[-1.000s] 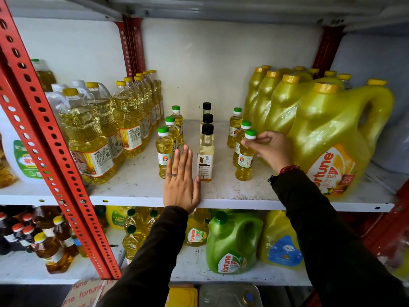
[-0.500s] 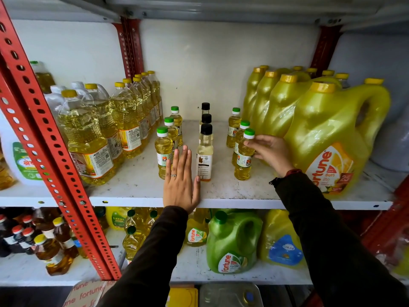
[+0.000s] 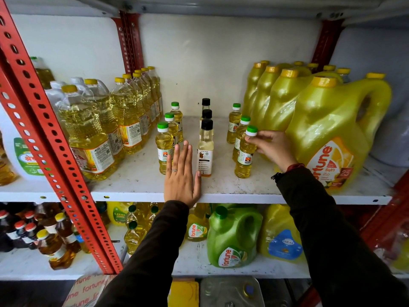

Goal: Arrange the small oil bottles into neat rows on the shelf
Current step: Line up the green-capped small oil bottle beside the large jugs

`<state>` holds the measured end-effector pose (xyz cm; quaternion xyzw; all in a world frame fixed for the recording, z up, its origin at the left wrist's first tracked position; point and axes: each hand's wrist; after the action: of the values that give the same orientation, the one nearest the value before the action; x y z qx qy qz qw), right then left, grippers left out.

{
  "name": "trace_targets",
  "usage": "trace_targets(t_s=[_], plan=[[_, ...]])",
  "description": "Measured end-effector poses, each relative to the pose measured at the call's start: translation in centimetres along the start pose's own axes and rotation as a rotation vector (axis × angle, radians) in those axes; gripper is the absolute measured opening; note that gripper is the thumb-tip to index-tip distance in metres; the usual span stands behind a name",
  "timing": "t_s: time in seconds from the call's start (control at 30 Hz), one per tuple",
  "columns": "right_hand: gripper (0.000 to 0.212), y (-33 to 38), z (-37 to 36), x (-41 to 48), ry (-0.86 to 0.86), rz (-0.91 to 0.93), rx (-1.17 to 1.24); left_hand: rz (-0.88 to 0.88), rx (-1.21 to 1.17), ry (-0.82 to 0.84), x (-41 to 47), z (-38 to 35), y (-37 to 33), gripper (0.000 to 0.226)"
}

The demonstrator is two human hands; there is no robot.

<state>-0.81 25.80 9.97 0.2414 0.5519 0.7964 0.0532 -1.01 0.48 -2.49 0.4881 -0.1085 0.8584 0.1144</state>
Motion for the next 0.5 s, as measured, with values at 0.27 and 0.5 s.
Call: trace_targets(t_s=[0.27, 0.5], plan=[[0.017, 0.2, 1.6, -1.7, 0.020, 0.023, -0.025, 0.025, -0.021, 0.018, -0.1, 0.2, -0.2, 0.075], [0.016, 0.5, 2.7, -3.4, 0.023, 0.051, -0.044, 0.036, -0.020, 0.027, 0.0, 0.2, -0.2, 0.075]])
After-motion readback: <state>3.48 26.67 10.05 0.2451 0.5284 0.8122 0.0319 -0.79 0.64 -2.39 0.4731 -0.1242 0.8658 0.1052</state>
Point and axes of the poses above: each hand's wrist, its own x-axis towards the middle knuckle, its own z-axis out of the back of the hand, y = z × x, and after that the axes turned 7 degrees about -y, right-handed
